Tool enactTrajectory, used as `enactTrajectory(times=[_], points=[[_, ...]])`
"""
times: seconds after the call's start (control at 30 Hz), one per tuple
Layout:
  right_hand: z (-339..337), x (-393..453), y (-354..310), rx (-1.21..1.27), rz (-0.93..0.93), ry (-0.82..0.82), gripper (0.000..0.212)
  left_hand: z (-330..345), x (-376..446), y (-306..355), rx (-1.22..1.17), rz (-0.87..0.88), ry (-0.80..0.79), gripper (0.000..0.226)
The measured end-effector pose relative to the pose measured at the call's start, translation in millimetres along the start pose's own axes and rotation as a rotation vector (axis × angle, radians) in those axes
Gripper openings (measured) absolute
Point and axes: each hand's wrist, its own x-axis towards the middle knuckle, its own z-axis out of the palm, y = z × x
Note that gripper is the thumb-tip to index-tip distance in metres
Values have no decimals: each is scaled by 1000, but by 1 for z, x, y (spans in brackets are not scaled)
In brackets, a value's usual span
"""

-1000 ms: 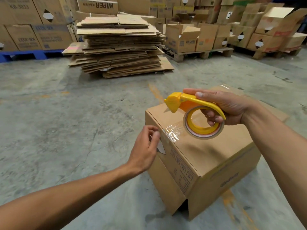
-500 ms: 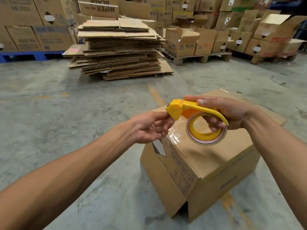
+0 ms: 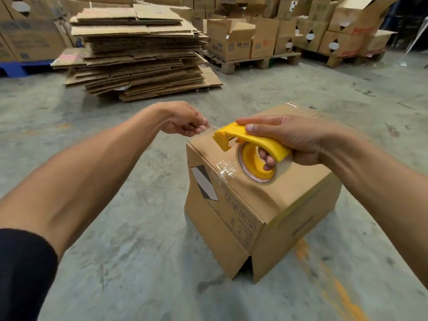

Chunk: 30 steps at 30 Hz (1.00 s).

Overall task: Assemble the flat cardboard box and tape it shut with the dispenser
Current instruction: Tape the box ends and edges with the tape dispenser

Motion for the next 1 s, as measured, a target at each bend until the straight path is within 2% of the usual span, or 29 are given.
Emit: enactTrajectory(times=[0.2,0.33,0.47,0.67,1.0], points=[[11,-2,-5,4,53,14,32,-33,17,-13,160,110,202,20],[19,6,2,19,75,21,33,-29,31,-29,271,167,163,20],[27,17,7,2,88,37,35,-18,46,-54,310,178,247,21],[32,22,15,-4,123,19,35,-14,52,-79,237,177,244,22],[29,23,14,-11,113,39,34,-6,61,-77,243,234,286,21]])
